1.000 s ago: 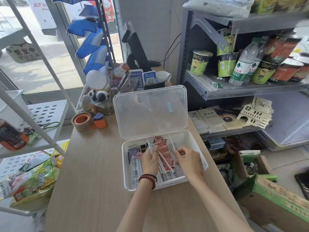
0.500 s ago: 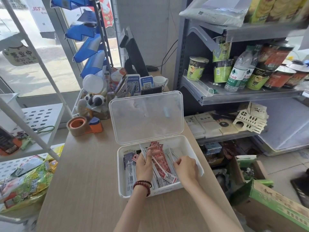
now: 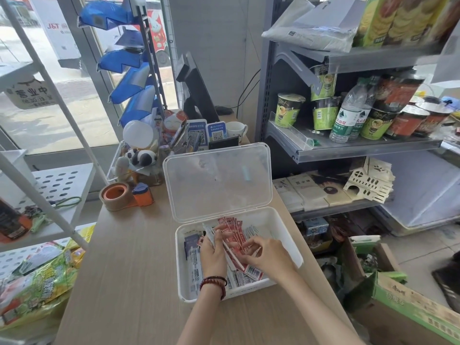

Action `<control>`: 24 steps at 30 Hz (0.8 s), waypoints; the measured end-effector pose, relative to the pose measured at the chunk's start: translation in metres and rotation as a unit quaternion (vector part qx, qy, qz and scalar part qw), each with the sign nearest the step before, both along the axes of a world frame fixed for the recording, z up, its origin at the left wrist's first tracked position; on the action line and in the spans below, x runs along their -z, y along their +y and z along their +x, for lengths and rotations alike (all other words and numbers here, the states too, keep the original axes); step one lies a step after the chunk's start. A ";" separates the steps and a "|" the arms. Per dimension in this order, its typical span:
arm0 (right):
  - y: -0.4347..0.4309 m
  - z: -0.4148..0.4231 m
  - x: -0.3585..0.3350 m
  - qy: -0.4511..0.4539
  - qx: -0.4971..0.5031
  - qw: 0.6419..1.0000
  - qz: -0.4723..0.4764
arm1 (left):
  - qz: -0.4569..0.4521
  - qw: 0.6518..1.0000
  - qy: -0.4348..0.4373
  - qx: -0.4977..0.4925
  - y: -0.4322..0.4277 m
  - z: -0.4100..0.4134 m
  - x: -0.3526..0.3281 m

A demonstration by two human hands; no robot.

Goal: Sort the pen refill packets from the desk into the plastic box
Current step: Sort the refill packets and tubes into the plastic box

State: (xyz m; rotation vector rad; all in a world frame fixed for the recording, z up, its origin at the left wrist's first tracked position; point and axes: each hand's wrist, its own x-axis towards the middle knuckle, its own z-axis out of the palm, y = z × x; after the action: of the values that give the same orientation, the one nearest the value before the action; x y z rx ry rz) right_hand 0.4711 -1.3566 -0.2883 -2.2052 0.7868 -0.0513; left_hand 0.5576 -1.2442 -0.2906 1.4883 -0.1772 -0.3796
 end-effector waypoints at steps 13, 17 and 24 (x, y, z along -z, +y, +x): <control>0.002 -0.002 -0.002 -0.003 -0.004 1.000 0.011 | -0.024 0.997 0.010 -0.071 0.002 -0.001 -0.004; 0.005 -0.004 -0.006 -0.020 -0.006 0.999 -0.025 | -0.020 0.997 0.020 -0.076 0.002 -0.001 -0.004; 0.012 0.003 -0.016 0.019 -0.064 0.991 -0.116 | -0.029 0.999 0.014 -0.044 0.010 0.007 -0.014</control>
State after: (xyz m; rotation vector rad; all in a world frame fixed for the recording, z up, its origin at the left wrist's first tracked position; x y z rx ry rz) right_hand 0.4738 -1.3450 -0.2721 -2.4784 0.6875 -0.0385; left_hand 0.5647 -1.2342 -0.2765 1.4285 -0.0995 -0.3223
